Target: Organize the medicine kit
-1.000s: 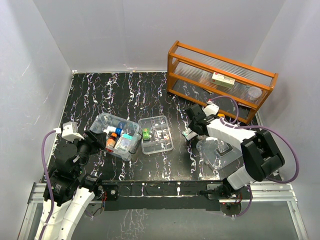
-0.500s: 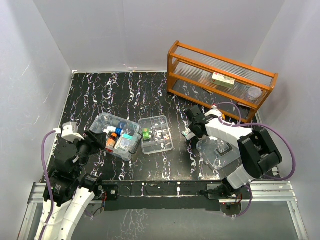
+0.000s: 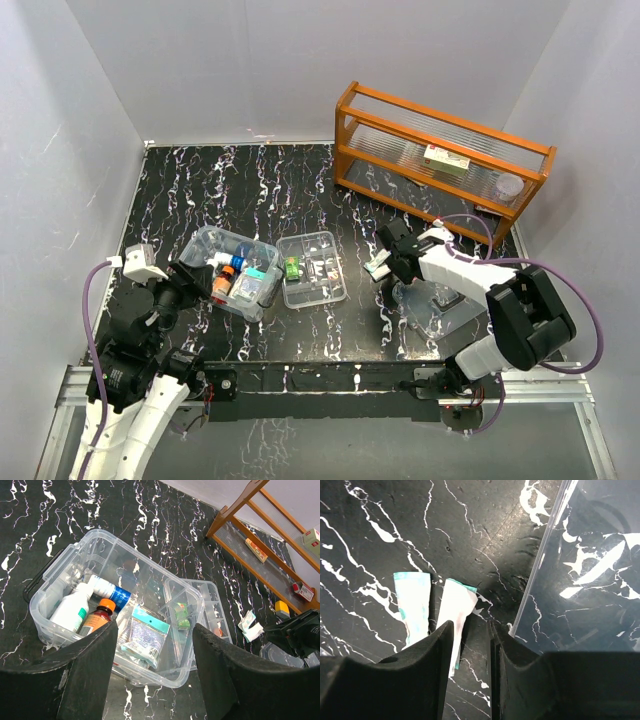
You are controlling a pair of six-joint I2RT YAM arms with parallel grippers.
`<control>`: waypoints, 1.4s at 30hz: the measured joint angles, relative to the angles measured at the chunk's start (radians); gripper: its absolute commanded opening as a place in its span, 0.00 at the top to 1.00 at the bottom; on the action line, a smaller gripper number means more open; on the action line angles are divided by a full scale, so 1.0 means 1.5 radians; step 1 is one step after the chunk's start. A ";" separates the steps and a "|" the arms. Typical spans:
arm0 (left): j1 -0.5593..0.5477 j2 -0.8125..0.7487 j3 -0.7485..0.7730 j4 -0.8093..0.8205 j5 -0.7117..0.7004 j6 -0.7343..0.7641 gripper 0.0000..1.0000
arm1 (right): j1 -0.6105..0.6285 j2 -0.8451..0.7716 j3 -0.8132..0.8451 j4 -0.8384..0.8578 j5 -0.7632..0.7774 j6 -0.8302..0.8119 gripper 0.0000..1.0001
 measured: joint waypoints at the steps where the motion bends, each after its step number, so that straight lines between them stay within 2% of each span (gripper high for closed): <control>1: 0.000 0.000 0.000 0.000 0.000 0.000 0.40 | -0.001 0.003 -0.003 0.000 -0.003 0.000 0.69; 17: 0.000 0.000 0.000 0.000 0.000 0.000 0.40 | -0.026 0.033 -0.004 0.068 -0.045 -0.009 0.70; 22: 0.000 0.000 0.000 0.000 0.000 0.000 0.40 | -0.033 0.052 -0.004 0.071 -0.046 -0.006 0.77; 26: 0.000 0.000 0.000 0.000 0.000 0.000 0.40 | -0.034 0.059 -0.004 0.079 -0.045 -0.003 0.94; 31: 0.000 0.000 0.000 0.001 0.004 0.002 0.36 | -0.034 0.062 -0.004 0.084 -0.046 -0.003 1.00; 35: 0.000 0.001 -0.001 0.016 0.047 0.012 0.31 | -0.035 0.053 -0.005 0.083 -0.055 -0.018 1.00; 39: 0.000 0.022 -0.006 0.048 0.123 0.019 0.31 | -0.035 0.018 -0.011 0.085 -0.082 -0.050 1.00; 42: 0.000 0.085 -0.006 0.090 0.205 0.009 0.34 | -0.035 -0.037 -0.022 0.098 -0.130 -0.085 1.00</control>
